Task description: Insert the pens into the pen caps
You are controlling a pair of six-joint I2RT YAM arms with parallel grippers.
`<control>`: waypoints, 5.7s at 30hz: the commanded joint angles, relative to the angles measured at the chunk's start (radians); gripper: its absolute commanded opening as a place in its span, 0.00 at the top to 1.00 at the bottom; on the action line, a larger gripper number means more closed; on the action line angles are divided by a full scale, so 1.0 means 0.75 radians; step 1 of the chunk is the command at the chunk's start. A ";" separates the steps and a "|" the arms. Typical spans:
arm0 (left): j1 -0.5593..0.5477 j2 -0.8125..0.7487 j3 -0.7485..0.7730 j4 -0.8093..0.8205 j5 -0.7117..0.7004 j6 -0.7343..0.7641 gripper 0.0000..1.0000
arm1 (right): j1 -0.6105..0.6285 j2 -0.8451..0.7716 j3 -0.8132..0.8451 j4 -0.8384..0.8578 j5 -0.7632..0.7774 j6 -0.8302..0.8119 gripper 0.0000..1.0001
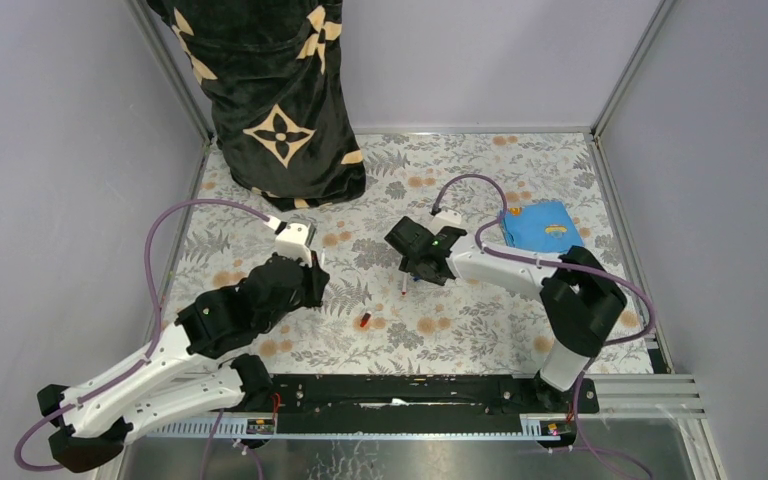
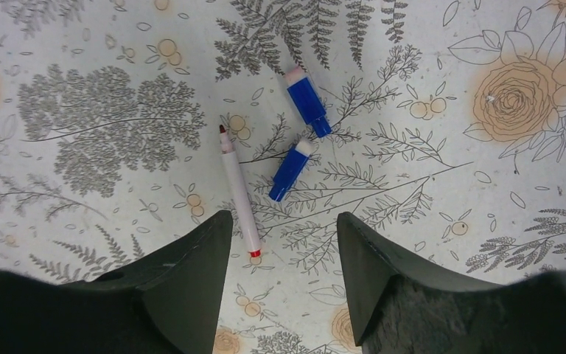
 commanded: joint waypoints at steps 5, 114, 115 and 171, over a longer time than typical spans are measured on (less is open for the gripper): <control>0.006 -0.050 -0.021 0.051 -0.029 0.022 1.00 | -0.032 0.130 0.079 -0.046 0.041 0.038 0.40; -0.086 0.217 -0.103 1.156 0.812 0.050 1.00 | -0.122 -1.380 -0.903 1.899 -0.709 -0.509 1.00; -0.086 0.210 -0.112 1.157 0.806 0.046 1.00 | -0.122 -1.364 -0.889 1.909 -0.720 -0.515 1.00; -0.086 0.211 -0.129 1.244 0.935 0.064 1.00 | -0.122 -1.224 -0.754 1.751 -0.938 -0.484 1.00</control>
